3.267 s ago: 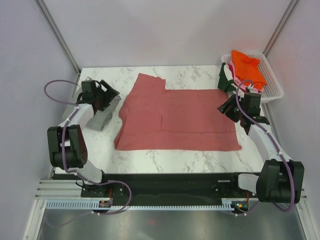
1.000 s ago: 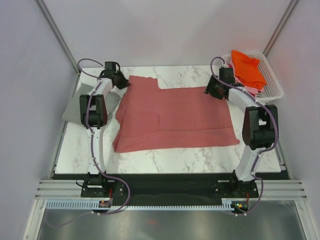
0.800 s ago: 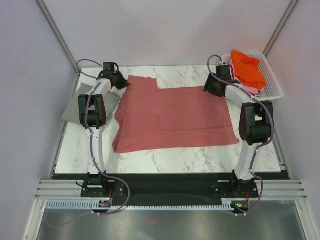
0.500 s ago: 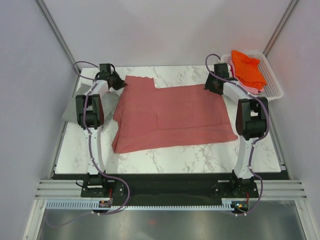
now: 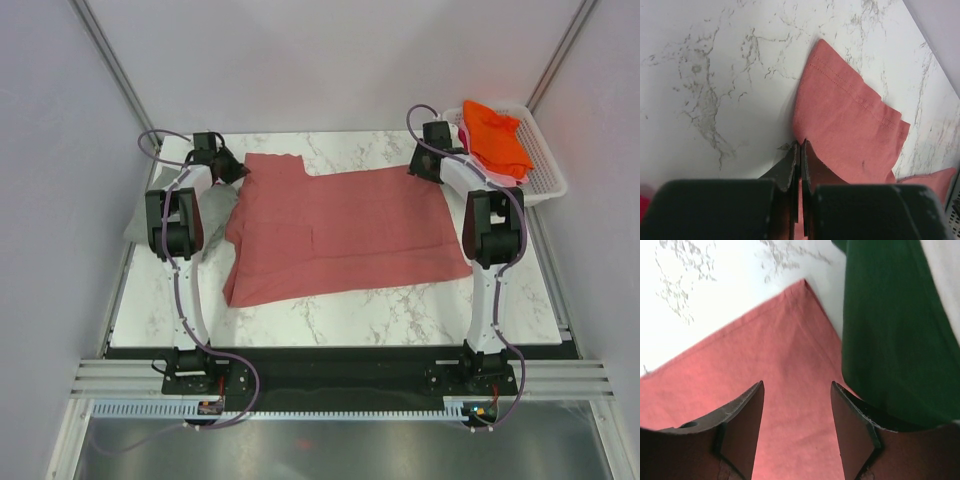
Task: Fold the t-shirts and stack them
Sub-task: Fold the tshirt
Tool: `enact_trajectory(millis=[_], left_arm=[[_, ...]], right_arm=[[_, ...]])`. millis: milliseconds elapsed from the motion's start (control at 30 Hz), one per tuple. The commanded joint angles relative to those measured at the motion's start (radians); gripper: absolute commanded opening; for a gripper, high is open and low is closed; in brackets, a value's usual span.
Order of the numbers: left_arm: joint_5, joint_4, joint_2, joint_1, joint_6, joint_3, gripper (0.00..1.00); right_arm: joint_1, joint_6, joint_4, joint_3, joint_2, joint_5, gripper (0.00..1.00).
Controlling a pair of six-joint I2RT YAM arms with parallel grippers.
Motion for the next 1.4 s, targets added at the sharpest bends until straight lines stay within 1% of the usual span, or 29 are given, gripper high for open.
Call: enact_trajectory(millis=[0,67,200,267,433,500,533,600,767,800,867,900,1000,1200,1267,1367], left_arm=[[-0.027,-0.017,-0.018,0.015,-0.013,-0.016,0.02],[-0.025,-0.019,-0.018,0.013,-0.013,-0.016,0.02],[-0.038,-0.014,-0.027,0.01,-0.002,-0.024,0.02],[-0.042,-0.014,-0.027,0.009,-0.001,-0.024,0.02],[-0.05,-0.014,-0.027,0.005,0.005,-0.022,0.02],[-0.057,-0.016,-0.029,-0.001,0.014,-0.021,0.02],[-0.06,-0.014,-0.03,-0.001,0.014,-0.014,0.02],[-0.065,-0.019,-0.027,-0.007,0.024,-0.01,0.02],[-0.067,-0.025,-0.023,-0.008,0.025,-0.002,0.02],[-0.067,-0.026,-0.023,-0.01,0.027,-0.002,0.02],[-0.067,-0.026,-0.021,-0.011,0.028,-0.001,0.02],[-0.067,-0.026,-0.023,-0.011,0.028,-0.001,0.02],[-0.064,-0.029,-0.018,-0.013,0.033,0.009,0.02],[-0.039,-0.045,-0.003,-0.014,0.041,0.044,0.02],[-0.039,-0.046,-0.007,-0.017,0.044,0.042,0.02],[-0.056,-0.045,-0.029,-0.027,0.059,0.039,0.02]], right_arm=[[0.002,-0.002,-0.013,0.111,0.051,0.041,0.64],[0.0,0.004,-0.03,0.185,0.097,0.053,0.64],[0.0,0.01,-0.048,0.268,0.151,0.091,0.63],[-0.011,0.021,-0.054,0.315,0.186,0.055,0.63],[-0.026,0.038,-0.067,0.411,0.265,0.018,0.63],[-0.028,0.036,-0.08,0.443,0.303,-0.003,0.59],[-0.028,0.035,-0.09,0.481,0.317,0.002,0.58],[-0.031,0.033,-0.11,0.503,0.344,0.019,0.6],[-0.031,0.026,-0.114,0.52,0.375,0.045,0.59],[-0.029,0.029,-0.117,0.52,0.384,0.047,0.54],[-0.029,0.023,-0.13,0.532,0.386,0.039,0.49],[-0.026,0.023,-0.13,0.529,0.381,0.039,0.38],[-0.023,0.015,-0.13,0.526,0.365,0.052,0.22],[-0.005,-0.008,-0.13,0.521,0.311,0.092,0.02],[-0.002,-0.014,-0.13,0.501,0.294,0.104,0.02],[0.009,-0.02,-0.125,0.469,0.253,0.111,0.04]])
